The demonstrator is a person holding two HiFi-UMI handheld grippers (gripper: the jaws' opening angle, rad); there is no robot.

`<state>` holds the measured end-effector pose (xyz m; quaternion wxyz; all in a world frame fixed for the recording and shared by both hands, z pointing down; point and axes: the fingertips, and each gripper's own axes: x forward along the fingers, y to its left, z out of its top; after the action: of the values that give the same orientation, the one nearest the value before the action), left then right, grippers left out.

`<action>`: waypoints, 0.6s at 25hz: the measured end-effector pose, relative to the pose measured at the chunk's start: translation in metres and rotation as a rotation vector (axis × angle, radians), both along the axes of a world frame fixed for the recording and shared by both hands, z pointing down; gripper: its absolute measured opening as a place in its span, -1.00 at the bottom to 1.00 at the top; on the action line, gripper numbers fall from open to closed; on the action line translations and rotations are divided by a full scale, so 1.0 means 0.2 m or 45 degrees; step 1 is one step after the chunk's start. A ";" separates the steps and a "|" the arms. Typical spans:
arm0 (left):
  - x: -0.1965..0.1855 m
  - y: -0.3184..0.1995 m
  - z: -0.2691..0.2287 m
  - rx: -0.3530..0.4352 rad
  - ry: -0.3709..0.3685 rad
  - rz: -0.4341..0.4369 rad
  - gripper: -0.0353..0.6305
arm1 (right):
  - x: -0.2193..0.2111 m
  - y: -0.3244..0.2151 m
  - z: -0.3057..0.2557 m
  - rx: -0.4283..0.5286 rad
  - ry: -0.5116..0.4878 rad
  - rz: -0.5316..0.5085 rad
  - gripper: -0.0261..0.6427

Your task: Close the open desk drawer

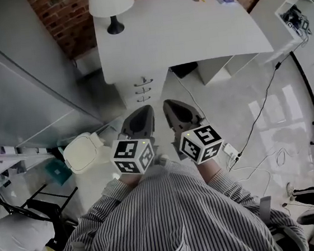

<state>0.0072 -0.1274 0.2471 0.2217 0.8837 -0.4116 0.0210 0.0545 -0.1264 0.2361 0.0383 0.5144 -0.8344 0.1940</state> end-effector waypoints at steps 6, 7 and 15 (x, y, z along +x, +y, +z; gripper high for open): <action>0.03 0.03 -0.02 0.009 -0.024 -0.004 -0.86 | 0.04 0.07 0.03 -0.029 -0.008 -0.036 -0.87; 0.03 0.04 -0.01 0.005 -0.029 -0.008 -0.86 | 0.05 0.07 0.02 -0.029 -0.007 -0.038 -0.87; 0.04 0.10 0.01 -0.032 -0.032 -0.010 -0.86 | 0.09 0.09 0.06 -0.086 -0.088 -0.035 -0.87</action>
<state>0.0145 -0.1082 0.2487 0.2277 0.8788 -0.4177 0.0363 0.0726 -0.1078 0.2477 0.0293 0.4943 -0.8352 0.2392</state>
